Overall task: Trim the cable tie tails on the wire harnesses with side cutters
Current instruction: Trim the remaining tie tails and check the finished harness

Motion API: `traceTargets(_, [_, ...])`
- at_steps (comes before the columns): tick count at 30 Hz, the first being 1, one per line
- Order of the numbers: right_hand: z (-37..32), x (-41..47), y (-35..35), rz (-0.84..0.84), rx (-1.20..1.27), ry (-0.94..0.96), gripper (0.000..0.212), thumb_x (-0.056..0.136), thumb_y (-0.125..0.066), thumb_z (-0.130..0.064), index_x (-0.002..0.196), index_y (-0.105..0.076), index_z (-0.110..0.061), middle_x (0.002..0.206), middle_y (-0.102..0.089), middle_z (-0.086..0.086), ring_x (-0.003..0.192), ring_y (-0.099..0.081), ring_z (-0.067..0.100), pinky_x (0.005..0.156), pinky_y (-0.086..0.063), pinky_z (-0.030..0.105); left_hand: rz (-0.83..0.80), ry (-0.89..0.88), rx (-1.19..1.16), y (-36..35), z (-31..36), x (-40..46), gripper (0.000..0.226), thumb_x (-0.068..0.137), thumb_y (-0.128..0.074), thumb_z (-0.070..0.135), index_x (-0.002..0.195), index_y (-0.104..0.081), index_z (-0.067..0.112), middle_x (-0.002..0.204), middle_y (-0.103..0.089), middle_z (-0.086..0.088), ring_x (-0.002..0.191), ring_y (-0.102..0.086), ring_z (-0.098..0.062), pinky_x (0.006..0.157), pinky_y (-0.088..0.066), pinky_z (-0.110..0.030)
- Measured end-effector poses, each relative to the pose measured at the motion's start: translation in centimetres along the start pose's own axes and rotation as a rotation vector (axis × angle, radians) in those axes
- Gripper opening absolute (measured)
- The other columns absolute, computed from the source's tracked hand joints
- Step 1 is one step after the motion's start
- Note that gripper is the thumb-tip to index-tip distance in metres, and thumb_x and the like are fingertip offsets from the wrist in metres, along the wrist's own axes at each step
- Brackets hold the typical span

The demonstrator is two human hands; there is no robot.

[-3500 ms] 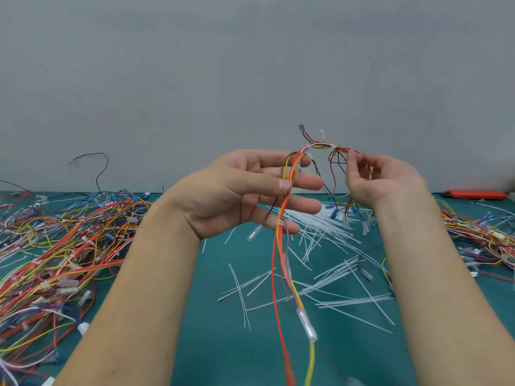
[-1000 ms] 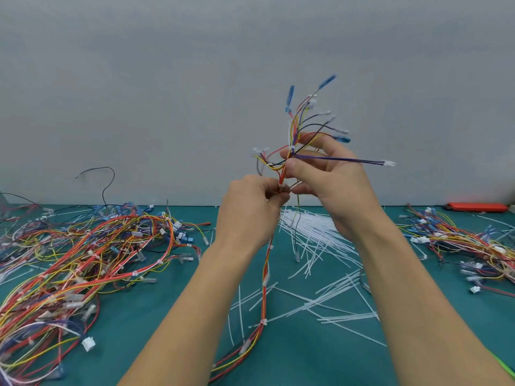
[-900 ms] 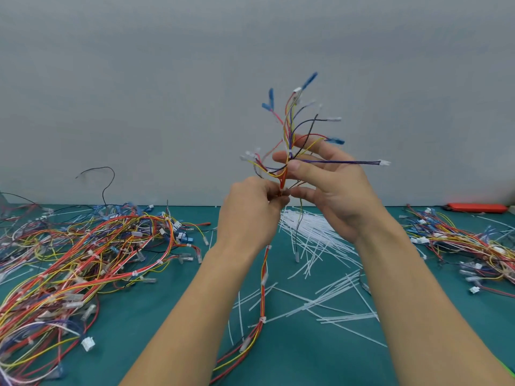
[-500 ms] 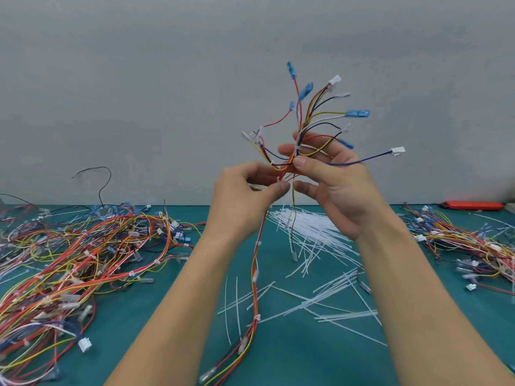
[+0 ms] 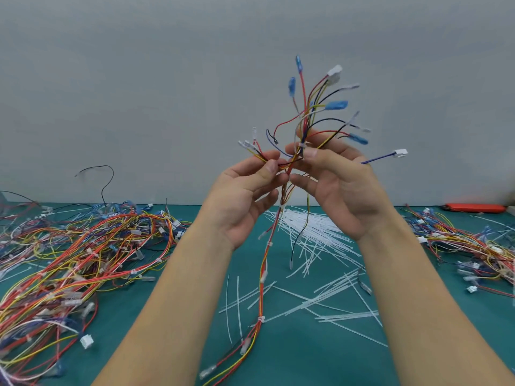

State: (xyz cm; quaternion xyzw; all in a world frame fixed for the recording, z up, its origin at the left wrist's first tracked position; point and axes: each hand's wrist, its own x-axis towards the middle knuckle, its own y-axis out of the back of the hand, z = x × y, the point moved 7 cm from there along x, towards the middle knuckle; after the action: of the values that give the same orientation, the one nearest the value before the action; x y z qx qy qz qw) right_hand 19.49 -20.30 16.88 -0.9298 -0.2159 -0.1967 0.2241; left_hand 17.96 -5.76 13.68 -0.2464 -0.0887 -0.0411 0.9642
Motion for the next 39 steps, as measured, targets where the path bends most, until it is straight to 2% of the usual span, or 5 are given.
traceTargets(16, [0.0,0.0,-0.5,-0.014,0.09,-0.052,0.028,0.104,-0.053,-0.03,0.103,-0.074,-0.011,0.116,-0.073,0.017,0.106,-0.069,0.029,0.091,-0.059,0.04,-0.017,-0.055,-0.168,0.1,-0.2,0.5,0.014,0.096,-0.063,0.01,0.106,-0.066,0.02,0.095,-0.076,0.0,0.071,-0.067,-0.007,0.063,-0.054,-0.019])
traceTargets(22, [-0.5,-0.4,-1.7,-0.049,-0.022,-0.185,0.083,0.096,-0.04,-0.071,0.132,-0.065,-0.001,0.137,-0.065,0.022,0.131,-0.06,0.038,0.093,-0.057,0.053,0.03,0.206,-0.444,0.9,-1.6,0.6,0.013,0.082,-0.068,0.009,0.09,-0.078,0.01,0.081,-0.073,0.0,0.061,-0.065,-0.004,0.059,-0.054,-0.019])
traceTargets(28, [-1.0,-1.0,-3.0,-0.141,-0.209,-0.139,0.096,0.061,-0.082,-0.067,0.136,-0.062,-0.01,0.136,-0.067,0.014,0.127,-0.064,0.025,0.086,-0.061,0.051,0.049,0.279,-0.529,1.3,-2.3,0.7,0.012,0.08,-0.066,0.007,0.078,-0.077,0.004,0.081,-0.069,-0.001,0.057,-0.062,-0.007,0.055,-0.052,-0.023])
traceTargets(34, [-0.9,-1.8,-3.7,-0.435,-0.202,-0.159,0.107,0.069,-0.088,-0.055,0.155,-0.042,-0.011,0.155,-0.052,0.01,0.145,-0.048,0.026,0.102,-0.05,0.065,0.092,0.273,-0.637,1.5,-2.0,0.7,0.012,0.08,-0.062,0.006,0.088,-0.07,0.002,0.077,-0.069,-0.002,0.052,-0.055,-0.008,0.055,-0.043,-0.021])
traceTargets(39, [-0.9,-1.6,-1.7,-0.399,-0.208,-0.197,0.051,0.091,-0.075,-0.035,0.132,-0.067,-0.006,0.129,-0.07,0.015,0.125,-0.064,0.032,0.093,-0.058,0.055,0.085,0.208,-0.762,1.8,-0.2,0.7,0.011,0.084,-0.061,0.004,0.089,-0.069,0.0,0.084,-0.069,-0.003,0.047,-0.052,-0.007,0.048,-0.041,-0.019])
